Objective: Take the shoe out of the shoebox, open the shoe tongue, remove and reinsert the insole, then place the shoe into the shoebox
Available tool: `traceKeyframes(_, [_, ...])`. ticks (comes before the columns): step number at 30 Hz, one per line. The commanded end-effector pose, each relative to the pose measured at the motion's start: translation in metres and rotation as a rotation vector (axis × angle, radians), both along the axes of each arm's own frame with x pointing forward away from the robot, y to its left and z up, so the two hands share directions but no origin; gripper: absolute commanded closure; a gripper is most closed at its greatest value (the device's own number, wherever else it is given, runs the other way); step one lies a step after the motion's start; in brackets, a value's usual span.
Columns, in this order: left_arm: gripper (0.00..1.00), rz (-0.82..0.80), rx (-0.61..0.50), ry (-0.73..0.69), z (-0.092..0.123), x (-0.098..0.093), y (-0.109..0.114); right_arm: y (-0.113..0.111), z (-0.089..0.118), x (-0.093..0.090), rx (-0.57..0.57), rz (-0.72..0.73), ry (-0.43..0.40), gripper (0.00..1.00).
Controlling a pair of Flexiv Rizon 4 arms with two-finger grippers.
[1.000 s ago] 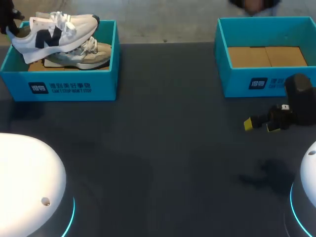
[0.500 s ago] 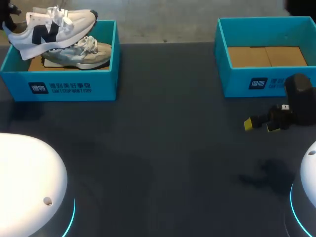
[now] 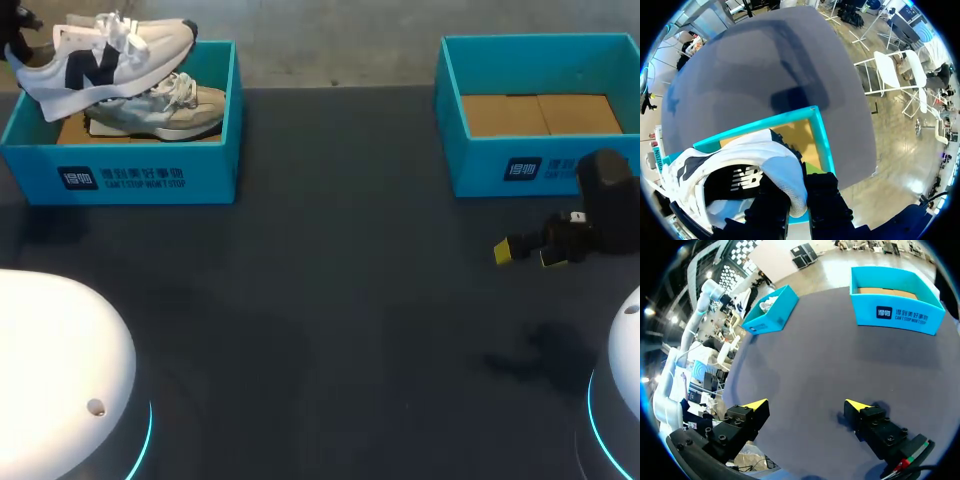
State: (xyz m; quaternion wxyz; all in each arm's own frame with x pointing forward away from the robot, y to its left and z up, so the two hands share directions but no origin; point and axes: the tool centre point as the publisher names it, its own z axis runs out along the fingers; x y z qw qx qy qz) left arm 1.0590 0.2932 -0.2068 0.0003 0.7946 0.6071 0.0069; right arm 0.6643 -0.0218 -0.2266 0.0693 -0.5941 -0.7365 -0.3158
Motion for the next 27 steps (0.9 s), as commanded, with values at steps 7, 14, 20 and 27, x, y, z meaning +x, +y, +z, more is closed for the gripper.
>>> traceKeyframes(7, [1.00, -0.004, 0.043, -0.030, 0.007, -0.022, -0.021, 0.001, 0.000, -0.001, -0.002, -0.002, 0.000, 0.00])
traceKeyframes(14, [1.00, 0.012, 0.049, -0.035, 0.023, -0.053, -0.043, 0.001, 0.000, -0.001, -0.002, -0.002, 0.000, 0.00])
traceKeyframes(20, [1.00, 0.052, 0.053, -0.024, 0.034, -0.086, -0.070, 0.001, 0.000, -0.001, -0.002, -0.002, 0.000, 0.00])
traceKeyframes(27, [1.00, 0.076, 0.036, -0.027, 0.039, -0.120, -0.104, 0.001, 0.000, -0.001, -0.002, -0.002, 0.000, 0.00])
